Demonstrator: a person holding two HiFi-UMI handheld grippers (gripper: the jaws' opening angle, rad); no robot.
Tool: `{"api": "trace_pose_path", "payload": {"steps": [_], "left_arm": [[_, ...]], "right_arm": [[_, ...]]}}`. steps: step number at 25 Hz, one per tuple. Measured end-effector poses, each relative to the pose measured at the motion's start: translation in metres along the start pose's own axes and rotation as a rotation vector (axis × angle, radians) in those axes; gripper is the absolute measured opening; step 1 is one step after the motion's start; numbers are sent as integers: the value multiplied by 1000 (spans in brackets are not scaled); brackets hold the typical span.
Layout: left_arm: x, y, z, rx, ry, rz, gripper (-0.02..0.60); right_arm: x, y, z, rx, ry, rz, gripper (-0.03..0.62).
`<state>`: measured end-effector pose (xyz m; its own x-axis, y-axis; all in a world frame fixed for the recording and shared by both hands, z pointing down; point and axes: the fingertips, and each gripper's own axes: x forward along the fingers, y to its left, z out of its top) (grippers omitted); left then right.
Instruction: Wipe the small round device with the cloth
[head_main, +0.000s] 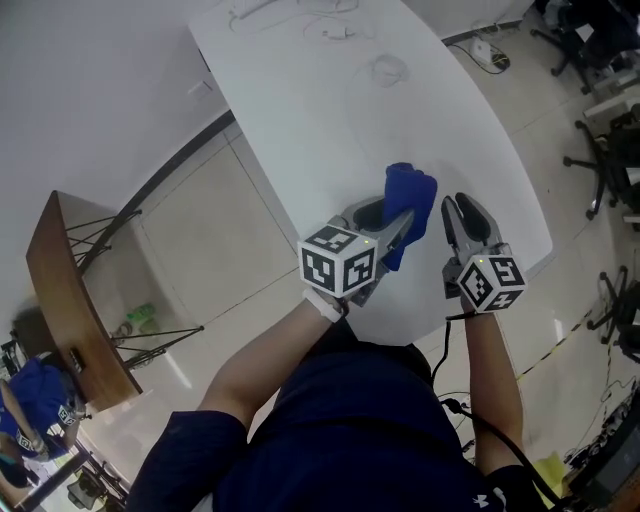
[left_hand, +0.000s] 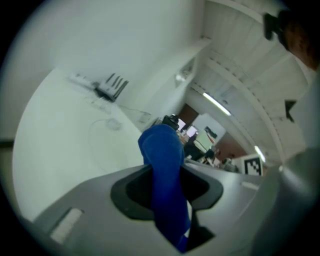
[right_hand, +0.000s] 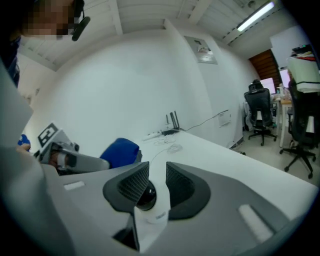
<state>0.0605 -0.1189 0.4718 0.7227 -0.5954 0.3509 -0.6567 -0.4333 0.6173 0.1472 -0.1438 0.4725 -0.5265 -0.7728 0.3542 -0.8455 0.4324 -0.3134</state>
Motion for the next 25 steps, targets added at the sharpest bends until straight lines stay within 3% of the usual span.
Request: {"api": "trace_pose_path", "payload": {"steps": [4,6,7,8,9,13,16,20,23,25], "left_arm": [[25,-41,-25,646,163,31,144],[36,-45,-40,821,224,45,146],[38,-44,-42,837,227,49,146],[37,-41,-40,802,212,51,146],[34,-35,-36,718,184,48,146],[13,-2,-9,117,0,12,146],[-2,35,-9,-208,-133,51,146],[-4,70,-38,-476,-229,100,146],[5,83,-69,-606,-208,124,144],[9,90,-82,-650,-181,161,144]], "right_arm": [[-25,-35,6,87,-40,-108,110],[-35,-49,2,130,-50,-150,107],[-39,-53,0,148,-54,-164,107],[-42,-56,-2,163,-57,-175,107],[-45,-58,-4,173,-59,-182,104],[-50,-61,-9,198,-64,-180,98],[-49,-58,-10,214,-66,-162,98],[-45,-59,-14,226,-58,-147,98],[-45,-57,-15,227,-58,-144,98],[-45,-55,-14,223,-62,-143,98]]}}
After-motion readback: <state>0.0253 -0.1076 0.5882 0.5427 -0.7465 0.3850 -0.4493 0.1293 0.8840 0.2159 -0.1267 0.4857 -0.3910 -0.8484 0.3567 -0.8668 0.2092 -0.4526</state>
